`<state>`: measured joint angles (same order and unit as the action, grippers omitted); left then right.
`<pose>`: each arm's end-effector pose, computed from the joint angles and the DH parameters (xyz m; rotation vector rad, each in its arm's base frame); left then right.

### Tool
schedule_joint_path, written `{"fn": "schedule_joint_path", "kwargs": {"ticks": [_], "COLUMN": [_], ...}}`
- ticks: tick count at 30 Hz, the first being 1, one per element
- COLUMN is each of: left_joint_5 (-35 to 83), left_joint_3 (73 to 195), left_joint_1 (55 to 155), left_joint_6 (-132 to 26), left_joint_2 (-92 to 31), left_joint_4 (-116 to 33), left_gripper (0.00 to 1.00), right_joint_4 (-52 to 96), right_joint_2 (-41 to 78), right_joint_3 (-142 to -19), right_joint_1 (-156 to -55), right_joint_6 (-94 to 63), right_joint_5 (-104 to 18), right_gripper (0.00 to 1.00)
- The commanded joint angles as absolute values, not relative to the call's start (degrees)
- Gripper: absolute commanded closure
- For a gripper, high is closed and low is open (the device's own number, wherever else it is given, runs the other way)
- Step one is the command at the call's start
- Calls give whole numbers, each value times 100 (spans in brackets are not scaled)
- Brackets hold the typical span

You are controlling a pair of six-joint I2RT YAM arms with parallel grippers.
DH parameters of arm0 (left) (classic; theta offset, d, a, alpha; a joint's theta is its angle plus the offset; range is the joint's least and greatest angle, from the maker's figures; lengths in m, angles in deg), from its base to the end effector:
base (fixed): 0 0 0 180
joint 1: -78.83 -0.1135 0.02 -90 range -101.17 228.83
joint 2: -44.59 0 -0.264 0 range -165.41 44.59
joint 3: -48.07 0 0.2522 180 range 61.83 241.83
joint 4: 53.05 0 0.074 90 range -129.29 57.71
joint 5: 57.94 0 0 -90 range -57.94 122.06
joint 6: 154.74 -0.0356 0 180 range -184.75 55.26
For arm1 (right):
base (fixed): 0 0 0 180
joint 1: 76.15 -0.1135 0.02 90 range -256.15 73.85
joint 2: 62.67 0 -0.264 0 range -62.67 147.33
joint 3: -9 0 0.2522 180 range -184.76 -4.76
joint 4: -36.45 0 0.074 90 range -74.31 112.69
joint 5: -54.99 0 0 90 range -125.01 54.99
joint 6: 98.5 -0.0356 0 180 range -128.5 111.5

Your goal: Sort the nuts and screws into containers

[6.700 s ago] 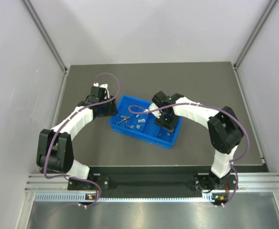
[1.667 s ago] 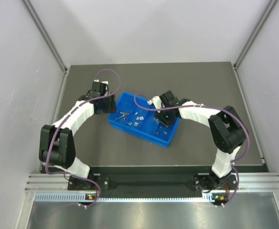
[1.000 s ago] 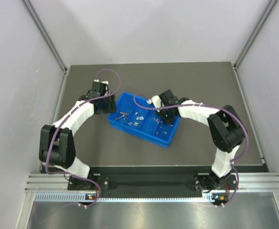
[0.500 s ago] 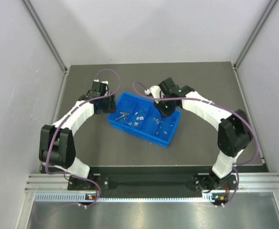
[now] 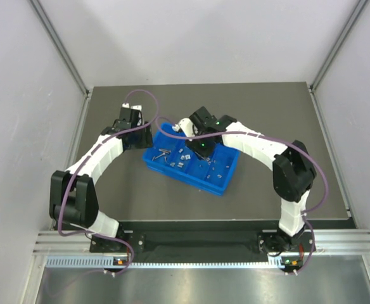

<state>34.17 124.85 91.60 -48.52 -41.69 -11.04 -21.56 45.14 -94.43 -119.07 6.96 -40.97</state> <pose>0.3122 -0.0694 0.2496 -0.0905 2.4753 -0.1723 0.2925 0.2771 0.2486 -1.3384 2.3255 0.2921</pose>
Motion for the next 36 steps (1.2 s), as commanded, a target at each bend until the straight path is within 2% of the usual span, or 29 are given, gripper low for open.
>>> {"fn": "schedule_joint_path", "kwargs": {"ticks": [1, 4, 9, 10, 11, 12, 16, 18, 21, 24, 27, 31, 36], "left_joint_5": [3487, 3452, 3408, 3391, 3399, 3408, 3337, 3530, 3645, 3575, 3304, 2986, 2863], "left_joint_3": [12730, 12792, 12968, 12968, 12977, 13003, 13257, 13599, 14320, 15032, 15481, 14965, 13304], "left_joint_1": [9131, 9131, 9131, 9131, 9131, 9131, 9131, 9122, 9061, 8868, 8500, 8208, 8190], "left_joint_6": [-5024, -5077, -5103, -5103, -5077, -5051, -4797, -4700, -4497, -4225, -3970, -3820, -3662], "left_joint_2": [-3935, -3882, -3908, -3943, -3952, -3970, -3900, -3865, -3865, -3917, -3874, -3068, -1915], "left_joint_4": [-1213, -1204, -1134, -1143, -1125, -1116, -1116, -1082, -749, -528, -290, -544, -932], "left_gripper": [33, 32, 32, 32, 32, 32, 31, 25, 11, 4, 3, 3, 2], "right_joint_4": [-2143, -2091, -1924, -1723, -1660, -1625, -1625, -1554, -1415, -985, -808, -467, 316], "right_joint_2": [4369, 4263, 3817, 3693, 3570, 3377, 2884, 2542, 2094, 1646, 1275, 582, -866], "right_joint_3": [-9538, -9520, -9713, -9705, -9705, -9739, -9863, -9775, -9617, -9292, -9090, -8406, -6508], "right_joint_1": [-11904, -11904, -11703, -11441, -11291, -11115, -10315, -9876, -9357, -8987, -8645, -8451, -8442], "right_joint_6": [784, 785, 373, 32, -180, -365, -1628, -2052, -2589, -2818, -2828, -2468, -2738], "right_joint_5": [-3783, -3695, -3527, -3527, -3527, -3527, -3378, -3211, -3185, -2965, -2948, -2631, -2447], "right_gripper": [61, 47, 34, 24, 18, 1, 0, 0, 0, 0, 0, 0, 0]}}
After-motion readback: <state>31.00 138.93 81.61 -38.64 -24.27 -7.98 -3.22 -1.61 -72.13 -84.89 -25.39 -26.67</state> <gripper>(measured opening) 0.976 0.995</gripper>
